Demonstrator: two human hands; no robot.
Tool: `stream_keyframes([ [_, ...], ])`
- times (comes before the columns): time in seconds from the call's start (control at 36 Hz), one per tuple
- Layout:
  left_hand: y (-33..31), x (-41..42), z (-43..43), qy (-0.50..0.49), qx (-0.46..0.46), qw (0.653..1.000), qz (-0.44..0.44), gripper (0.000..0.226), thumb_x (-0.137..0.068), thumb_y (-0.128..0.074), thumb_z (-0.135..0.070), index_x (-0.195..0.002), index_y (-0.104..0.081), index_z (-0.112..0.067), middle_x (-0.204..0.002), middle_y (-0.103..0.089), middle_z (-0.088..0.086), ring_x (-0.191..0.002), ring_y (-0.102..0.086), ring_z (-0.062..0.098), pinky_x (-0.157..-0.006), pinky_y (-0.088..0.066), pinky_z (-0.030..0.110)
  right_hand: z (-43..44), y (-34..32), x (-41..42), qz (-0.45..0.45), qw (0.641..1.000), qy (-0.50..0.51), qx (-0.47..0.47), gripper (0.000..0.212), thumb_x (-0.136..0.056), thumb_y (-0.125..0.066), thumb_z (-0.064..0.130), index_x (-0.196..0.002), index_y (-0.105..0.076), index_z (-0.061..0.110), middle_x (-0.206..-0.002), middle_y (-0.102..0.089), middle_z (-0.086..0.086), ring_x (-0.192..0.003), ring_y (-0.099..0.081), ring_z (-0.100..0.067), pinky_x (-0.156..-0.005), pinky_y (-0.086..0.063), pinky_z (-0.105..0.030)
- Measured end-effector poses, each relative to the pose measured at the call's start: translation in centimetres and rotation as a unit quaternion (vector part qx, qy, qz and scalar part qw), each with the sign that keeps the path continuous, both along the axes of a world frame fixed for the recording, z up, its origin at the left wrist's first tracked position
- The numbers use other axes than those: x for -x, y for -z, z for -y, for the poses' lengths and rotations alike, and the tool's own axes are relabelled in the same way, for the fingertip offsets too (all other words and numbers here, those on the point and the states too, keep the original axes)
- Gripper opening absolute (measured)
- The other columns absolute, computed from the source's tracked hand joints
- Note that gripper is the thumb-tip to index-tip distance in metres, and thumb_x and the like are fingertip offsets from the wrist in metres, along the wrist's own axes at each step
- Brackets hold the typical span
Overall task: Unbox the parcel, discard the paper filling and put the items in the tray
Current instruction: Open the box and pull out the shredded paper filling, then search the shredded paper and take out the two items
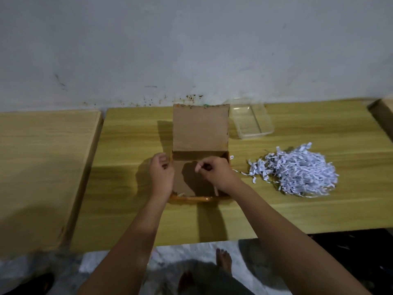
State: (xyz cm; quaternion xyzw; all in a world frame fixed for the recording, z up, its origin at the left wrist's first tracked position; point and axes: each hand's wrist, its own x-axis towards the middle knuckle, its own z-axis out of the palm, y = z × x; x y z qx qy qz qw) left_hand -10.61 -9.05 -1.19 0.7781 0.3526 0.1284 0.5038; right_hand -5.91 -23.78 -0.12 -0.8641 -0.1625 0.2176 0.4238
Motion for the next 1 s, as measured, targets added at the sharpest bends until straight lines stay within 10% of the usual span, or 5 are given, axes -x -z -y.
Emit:
stream_keyframes([
  [0.28,-4.9,-3.8,12.3,0.197,-0.11,0.966,0.126,0.017,-0.086,-0.051,0.002,-0.097,-0.062,-0.007,-0.093,-0.051,-0.001,-0.078,-0.051,0.001,-0.067,-0.038,0.005,16.1,-4.0,-3.8,0.062,0.987,0.151,0.006,0.011,-0.085,-0.064,0.01,-0.087,-0.073,0.004,-0.08,-0.071,-0.013,-0.073,-0.06,-0.017,-0.069,-0.048,-0.032],
  [0.53,2.4,-7.6,26.9,0.455,-0.134,0.881,-0.004,0.062,-0.083,-0.06,-0.042,-0.139,-0.038,-0.028,-0.147,-0.029,0.001,-0.137,-0.025,0.017,-0.11,-0.027,0.031,29.2,0.8,-6.4,0.089,0.985,0.101,0.112,0.053,-0.075,-0.065,0.036,-0.125,-0.057,0.018,-0.126,-0.055,-0.013,-0.114,-0.053,-0.029,-0.099,-0.043,-0.04],
  [0.69,4.9,-8.1,26.7,0.418,-0.171,0.891,0.045,0.053,-0.081,-0.056,-0.057,-0.126,-0.055,-0.029,-0.133,-0.046,-0.005,-0.125,-0.03,0.005,-0.106,-0.03,0.028,30.5,3.3,-6.9,0.055,0.993,0.104,0.026,0.042,-0.081,-0.07,0.02,-0.121,-0.059,0.012,-0.114,-0.051,-0.002,-0.096,-0.052,-0.011,-0.073,-0.036,0.001],
  [1.0,4.1,-6.7,26.8,0.406,-0.212,0.883,0.101,0.04,-0.083,-0.05,-0.038,-0.112,-0.065,-0.016,-0.112,-0.06,0.003,-0.108,-0.045,0.009,-0.093,-0.035,0.02,32.0,2.7,-8.6,0.101,0.988,0.113,-0.005,0.017,-0.072,-0.075,0.005,-0.087,-0.067,0.009,-0.088,-0.062,-0.006,-0.074,-0.054,-0.016,-0.061,-0.036,-0.007],
])
